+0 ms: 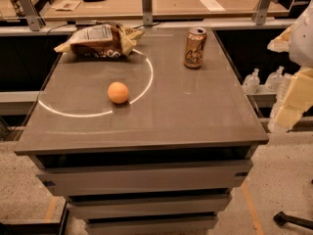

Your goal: Move brown chip bag near orange can

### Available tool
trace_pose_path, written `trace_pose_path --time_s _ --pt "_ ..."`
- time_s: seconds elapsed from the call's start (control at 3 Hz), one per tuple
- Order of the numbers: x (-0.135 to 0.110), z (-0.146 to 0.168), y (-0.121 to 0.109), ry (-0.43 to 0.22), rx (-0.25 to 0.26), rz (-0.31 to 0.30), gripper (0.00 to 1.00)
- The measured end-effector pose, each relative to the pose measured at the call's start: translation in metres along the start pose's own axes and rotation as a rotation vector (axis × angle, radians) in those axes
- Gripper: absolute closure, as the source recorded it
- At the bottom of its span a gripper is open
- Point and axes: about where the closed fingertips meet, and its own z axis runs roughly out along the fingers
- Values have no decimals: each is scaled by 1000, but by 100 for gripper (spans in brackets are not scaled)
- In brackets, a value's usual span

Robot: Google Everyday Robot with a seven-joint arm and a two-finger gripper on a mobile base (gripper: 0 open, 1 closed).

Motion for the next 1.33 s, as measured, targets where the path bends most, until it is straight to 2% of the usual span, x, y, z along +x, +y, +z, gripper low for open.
trace_pose_path --time_s 0.33,0.67,1.0,1.33 --pt "0 0 0 0 0 0 0" --pt "-1 0 -1 -54 47 11 0" --pt "2 13 15 -174 96 12 0" --pt "2 25 26 -278 180 -4 0"
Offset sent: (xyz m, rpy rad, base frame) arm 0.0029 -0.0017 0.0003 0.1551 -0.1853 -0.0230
